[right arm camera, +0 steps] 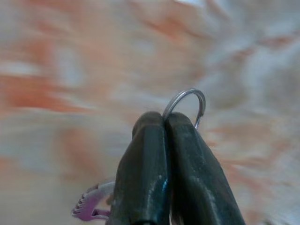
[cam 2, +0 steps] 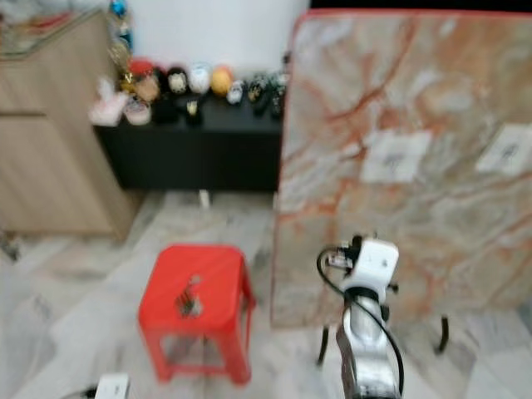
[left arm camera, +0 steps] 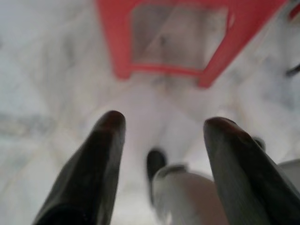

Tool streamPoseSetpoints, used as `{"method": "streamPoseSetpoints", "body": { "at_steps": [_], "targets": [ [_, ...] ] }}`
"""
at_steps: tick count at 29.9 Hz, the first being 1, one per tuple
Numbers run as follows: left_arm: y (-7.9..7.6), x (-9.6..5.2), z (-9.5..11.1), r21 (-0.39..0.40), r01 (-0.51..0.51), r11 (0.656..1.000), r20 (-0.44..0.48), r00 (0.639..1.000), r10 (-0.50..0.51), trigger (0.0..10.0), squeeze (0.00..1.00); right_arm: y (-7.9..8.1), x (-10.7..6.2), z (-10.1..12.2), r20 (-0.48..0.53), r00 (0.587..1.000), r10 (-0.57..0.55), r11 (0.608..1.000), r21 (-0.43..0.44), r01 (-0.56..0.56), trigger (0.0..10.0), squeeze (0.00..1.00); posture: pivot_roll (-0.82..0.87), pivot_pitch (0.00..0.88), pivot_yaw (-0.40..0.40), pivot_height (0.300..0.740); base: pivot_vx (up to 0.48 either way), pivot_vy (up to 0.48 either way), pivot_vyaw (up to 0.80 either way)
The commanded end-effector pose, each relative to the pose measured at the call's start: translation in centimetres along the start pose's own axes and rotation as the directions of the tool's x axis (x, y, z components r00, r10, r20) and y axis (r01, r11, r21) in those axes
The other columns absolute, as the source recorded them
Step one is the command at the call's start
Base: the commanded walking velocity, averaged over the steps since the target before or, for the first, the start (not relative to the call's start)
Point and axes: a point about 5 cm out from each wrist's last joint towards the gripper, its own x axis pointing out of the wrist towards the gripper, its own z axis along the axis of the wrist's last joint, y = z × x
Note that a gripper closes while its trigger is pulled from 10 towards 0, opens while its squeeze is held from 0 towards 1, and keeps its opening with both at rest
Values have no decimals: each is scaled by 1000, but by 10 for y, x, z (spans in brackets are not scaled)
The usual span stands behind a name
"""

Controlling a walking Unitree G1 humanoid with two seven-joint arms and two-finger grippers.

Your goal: Hang keys on a hook

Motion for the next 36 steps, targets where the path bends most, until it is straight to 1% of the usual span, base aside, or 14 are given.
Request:
{"method": "streamPoseSetpoints", "body": {
  "at_steps": [1,5,6,8,14,16,19,21,24,26,30,36],
  "targets": [
    [-2,-2,-7,-4,2,1000,-20,1000,-2,10000,0,0,3,4,12,1000,-22,1000,11,22,10000,0,41,0,-47,740,0,0,0],
    [-3,-1,-5,-2,0,1000,-17,1000,0,10000,0,-2,3,5,17,999,-36,999,7,35,10000,0,43,0,-50,740,0,0,0],
    [-3,-1,-4,0,-1,1000,-17,1000,1,10000,0,-7,3,7,33,997,-69,998,-3,69,10000,0,43,0,-50,740,0,0,0],
    [-3,-1,-4,1,-2,1000,-15,1000,2,10000,0,-12,3,9,46,995,-93,995,-13,94,10000,0,42,0,-50,740,0,0,0],
    [-3,0,-2,1,-2,1000,-14,1000,2,10000,0,-14,6,16,80,992,-95,995,-24,97,10000,0,35,0,-49,740,0,0,0],
    [-3,0,-2,9,0,1000,-15,1000,0,10000,0,-16,11,31,140,983,-119,992,-30,124,10000,0,33,0,-47,740,0,0,0],
    [-3,0,-2,10,2,1000,-12,1000,-2,10000,0,-14,14,40,172,980,-101,993,-41,109,10000,0,32,0,-46,740,0,0,0],
    [-3,0,-2,15,5,1000,-12,1000,-4,10000,0,-12,17,45,192,978,-76,993,-72,91,10000,0,29,0,-46,740,0,0,0],
    [-3,0,-2,16,3,1000,-11,1000,-3,10000,0,-9,21,52,201,978,-54,994,-81,71,10000,0,30,0,-46,740,0,0,0],
    [-3,0,-2,13,2,1000,-10,1000,-2,10000,0,-4,25,60,235,972,-18,993,-112,45,10000,0,30,0,-47,740,0,0,0],
    [-3,0,-2,15,4,1000,-10,1000,-4,10000,0,-1,27,62,243,970,-8,992,-118,37,10000,0,30,0,-47,740,0,0,0],
    [-4,0,-2,15,3,1000,-9,1000,-2,10000,0,0,30,61,226,974,-7,991,-128,37,10000,0,35,0,-46,740,0,0,0]
  ]
}}
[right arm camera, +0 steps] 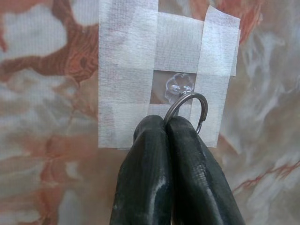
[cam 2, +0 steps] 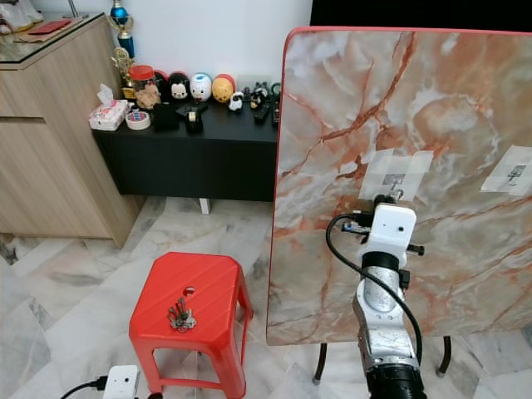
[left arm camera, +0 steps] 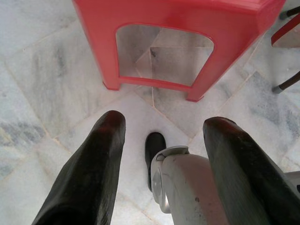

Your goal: Hang keys on a hook

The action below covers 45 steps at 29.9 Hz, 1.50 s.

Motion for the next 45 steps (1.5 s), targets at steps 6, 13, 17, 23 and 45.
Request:
{"method": "streamPoseSetpoints", "body": {
  "at_steps": [6,13,17,23,45],
  "targets": [
    [-3,0,-3,10,6,1000,-11,1000,-6,10000,0,-3,9,5,5,1000,-24,1000,-19,24,10000,0,34,0,-46,740,0,0,0],
    [-3,0,-2,16,6,1000,-13,1000,-5,10000,0,-6,13,2,-32,999,-28,999,-47,26,10000,0,33,0,-41,740,0,0,0],
    [-2,0,-2,15,4,1000,-12,1000,-4,10000,0,-6,15,3,-34,999,-33,998,-56,31,10000,0,32,0,-41,740,0,0,0],
    [-2,0,-1,14,5,1000,-9,1000,-5,10000,0,-5,16,1,-48,998,-31,998,-62,28,10000,0,36,0,-43,740,0,0,0],
    [-3,0,-2,6,2,1000,-5,1000,-2,10000,0,-3,24,-4,-112,994,5,995,-97,-16,10000,0,38,0,-45,740,0,0,0]
  ]
}}
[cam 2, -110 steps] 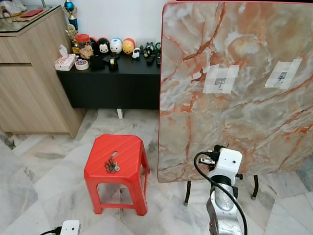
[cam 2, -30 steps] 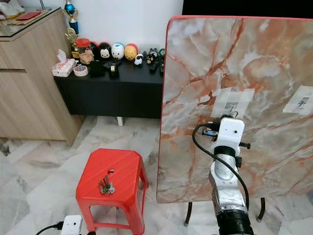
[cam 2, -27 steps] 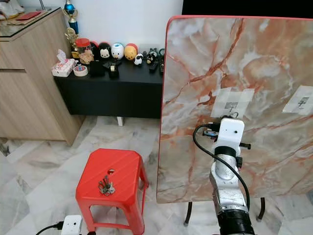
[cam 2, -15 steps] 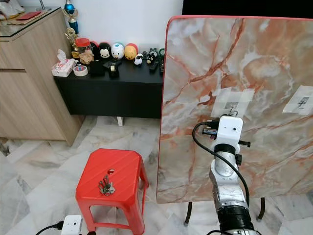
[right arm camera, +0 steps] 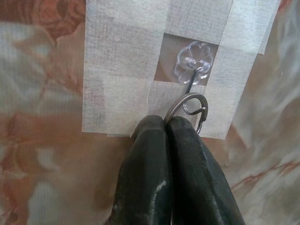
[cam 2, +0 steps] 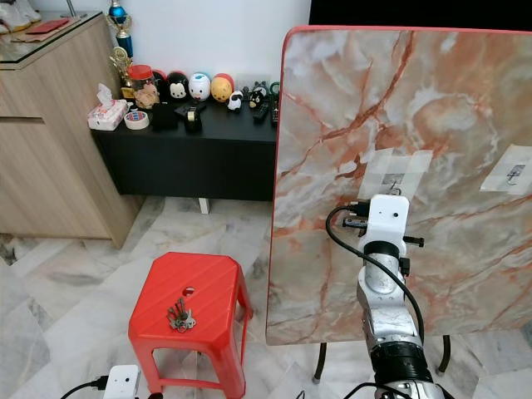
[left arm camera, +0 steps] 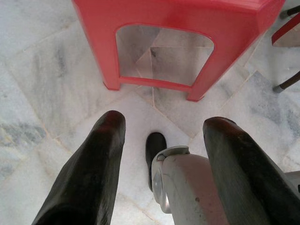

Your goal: Hang keys on a hook

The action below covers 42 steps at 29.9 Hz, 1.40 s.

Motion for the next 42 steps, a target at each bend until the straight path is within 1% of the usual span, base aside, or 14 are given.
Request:
{"method": "streamPoseSetpoints", "body": {
  "at_steps": [1,12,13,15,17,28,29,30,32,35,39,40,41,42],
  "targets": [
    [-2,-1,-2,2,3,1000,-6,1000,-3,10000,0,-2,4,2,-7,1000,3,1000,-12,-3,10000,0,38,0,-45,740,0,0,0],
    [-4,0,-2,0,4,1000,-8,1000,-4,10000,0,1,3,-4,-41,999,10,1000,-2,-10,10000,0,38,0,-45,740,0,0,0],
    [-4,0,-2,0,4,1000,-8,1000,-4,10000,0,1,3,-4,-38,999,11,1000,3,-11,10000,75,38,0,-45,740,0,0,0],
    [-3,0,-2,-1,2,1000,-9,1000,-2,10000,0,2,2,-3,-28,999,17,1000,25,-17,10000,769,39,0,-45,740,0,0,0],
    [-3,0,-2,-1,2,1000,-9,1000,-2,10000,0,3,2,-1,-18,1000,26,999,30,-25,10000,792,39,0,-45,740,0,0,0],
    [-1,0,-2,0,7,1000,-11,1000,-7,10000,0,-1,0,9,67,996,56,998,24,-57,10000,749,31,0,-44,740,0,0,0],
    [-1,0,-2,-1,6,1000,-11,1000,-6,10000,0,-3,-1,10,75,996,57,998,27,-59,10000,482,31,0,-44,740,0,0,0],
    [-1,0,-2,-1,6,1000,-11,1000,-6,10000,0,-4,-2,11,85,994,62,997,35,-65,10000,0,28,0,-44,740,0,0,0],
    [0,-1,-3,-3,7,1000,-12,1000,-7,10000,0,-8,-9,14,115,991,74,997,19,-77,10000,0,28,0,-44,740,0,0,0],
    [1,-1,-4,-3,9,1000,-16,1000,-10,10000,0,-3,-23,16,153,978,141,989,25,-147,10000,0,20,0,-41,740,0,0,0],
    [1,-1,-4,-2,12,1000,-16,1000,-12,10000,0,3,-39,-4,82,974,210,977,7,-211,10000,0,12,0,-38,740,0,0,0],
    [1,-1,-4,-2,12,1000,-15,1000,-13,10000,0,4,-48,-20,23,974,227,974,13,-228,10000,0,14,0,-36,740,0,0,0],
    [1,-1,-4,-2,12,1000,-15,1000,-13,10000,0,4,-48,-20,23,974,227,974,13,-228,10000,0,14,0,-36,740,0,0,0],
    [1,-1,-3,-2,12,1000,-14,1000,-12,10000,0,5,-56,-35,-36,972,231,973,26,-230,10000,0,12,0,-35,740,0,0,0]
  ]
}}
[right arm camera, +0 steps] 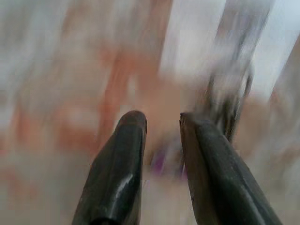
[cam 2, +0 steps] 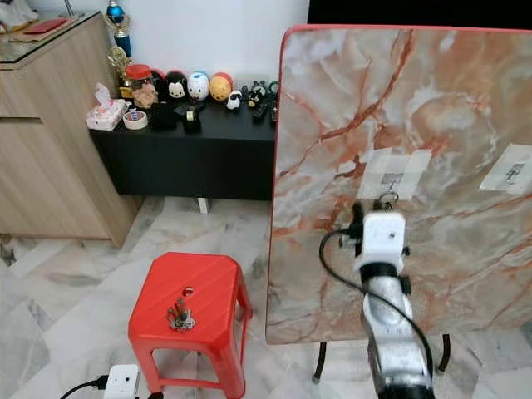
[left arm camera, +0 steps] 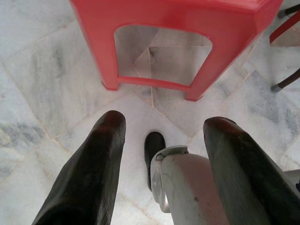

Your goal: Hang keys on a hook

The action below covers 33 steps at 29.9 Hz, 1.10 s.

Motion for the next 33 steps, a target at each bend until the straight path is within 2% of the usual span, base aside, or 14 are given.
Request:
{"method": "streamPoseSetpoints", "body": {
  "at_steps": [1,4,5,6,7,8,11,13,15,17,20,22,28,33],
  "targets": [
    [1,-1,-3,0,0,1000,-14,1000,0,10000,0,2,-13,-34,-159,987,1,1000,18,2,10000,0,12,0,-35,740,0,0,0],
    [1,-1,-3,0,-2,1000,-13,1000,2,10000,0,5,-27,-71,-324,946,6,999,48,10,10000,0,19,0,-34,740,0,0,0],
    [1,-1,-3,0,-2,1000,-13,1000,2,10000,0,5,-27,-71,-324,946,6,999,48,10,10000,0,19,0,-34,740,0,0,0],
    [1,-1,-3,0,-3,1000,-13,1000,3,10000,0,5,-33,-85,-392,920,2,998,54,20,10000,0,19,0,-34,740,0,0,0],
    [1,-1,-3,3,-6,1000,-15,1000,6,10000,0,4,-55,-123,-570,821,-28,994,74,85,10000,0,24,0,-29,740,0,0,0],
    [1,-1,-3,3,-6,1000,-15,1000,6,10000,0,4,-55,-123,-570,821,-28,994,74,85,10000,0,24,0,-29,740,0,0,0],
    [2,0,-2,10,-9,1000,-17,1000,9,10000,0,6,-73,-142,-673,739,-33,978,129,161,10000,0,23,0,-26,740,0,0,0],
    [1,0,-1,16,-3,1000,-20,1000,3,10000,0,18,-96,-159,-748,663,42,987,134,89,10000,0,30,0,-12,740,0,0,0],
    [1,0,-1,21,0,1000,-21,1000,0,10000,0,21,-102,-163,-763,642,71,990,134,50,10000,0,29,0,-12,740,0,0,0],
    [5,1,0,21,-8,1000,-27,1000,8,10000,0,18,-123,-176,-826,555,98,988,147,44,10000,0,31,0,-12,740,0,0,0],
    [7,0,0,21,-12,1000,-30,999,13,10000,0,12,-127,-179,-843,534,64,987,134,93,10000,0,45,0,-10,740,0,0,0],
    [15,-1,1,32,-11,999,-37,999,12,10000,0,4,-129,-181,-853,522,11,966,145,216,10000,0,40,0,-7,740,0,0,0],
    [25,-3,-2,42,-22,999,-69,997,24,10000,0,1,-131,-183,-857,515,4,955,155,252,10000,0,13,0,1,740,0,0,0],
    [14,0,-2,45,-12,999,-72,997,15,10000,0,1,-135,-184,-868,497,-8,943,159,294,10000,0,7,0,3,740,0,0,0]
  ]
}}
